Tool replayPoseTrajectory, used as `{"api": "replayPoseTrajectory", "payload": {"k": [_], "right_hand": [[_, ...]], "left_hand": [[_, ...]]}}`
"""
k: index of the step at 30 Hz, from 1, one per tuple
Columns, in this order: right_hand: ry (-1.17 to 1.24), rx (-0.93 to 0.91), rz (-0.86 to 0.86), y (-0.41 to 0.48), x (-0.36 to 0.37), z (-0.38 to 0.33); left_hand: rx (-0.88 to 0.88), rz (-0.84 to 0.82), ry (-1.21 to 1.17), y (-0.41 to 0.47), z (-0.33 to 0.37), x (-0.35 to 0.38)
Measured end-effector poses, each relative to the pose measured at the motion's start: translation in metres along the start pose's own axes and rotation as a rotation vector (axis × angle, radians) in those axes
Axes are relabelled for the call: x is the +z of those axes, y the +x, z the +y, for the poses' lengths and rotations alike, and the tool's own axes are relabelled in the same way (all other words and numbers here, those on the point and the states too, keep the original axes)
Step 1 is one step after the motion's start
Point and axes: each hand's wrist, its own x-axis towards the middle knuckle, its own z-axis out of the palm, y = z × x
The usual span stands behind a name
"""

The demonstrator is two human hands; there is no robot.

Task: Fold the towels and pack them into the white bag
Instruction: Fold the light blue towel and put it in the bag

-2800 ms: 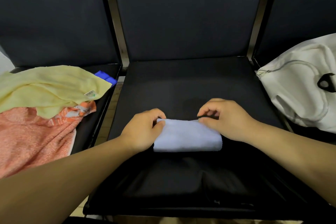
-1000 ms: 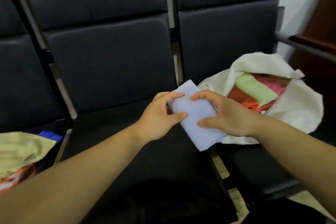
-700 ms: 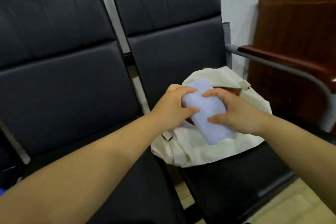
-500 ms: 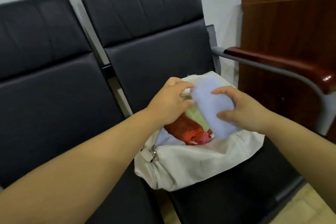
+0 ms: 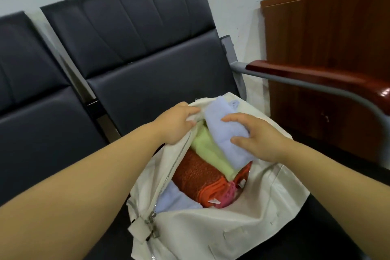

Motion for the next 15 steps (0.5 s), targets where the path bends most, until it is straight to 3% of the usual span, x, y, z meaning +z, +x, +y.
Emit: {"api": "replayPoseTrajectory", "payload": {"k": [5,11,15], "right_hand": [[-0.307,0.01,-0.196,0.027,-0.008,0.008],[-0.504,0.094,-0.366,0.057,-0.017,0.024],[-0.714,0.122,-0.328,0.071,-0.009,0.028]], "left_hand": [[0.027,0.1,-0.093,0.011,-0.003,-0.003],[0.065,0.09,-0.076,0.013,-0.004,-0.008],[0.064,0.101,-0.079,0.015,0.003,-0.011]]}}
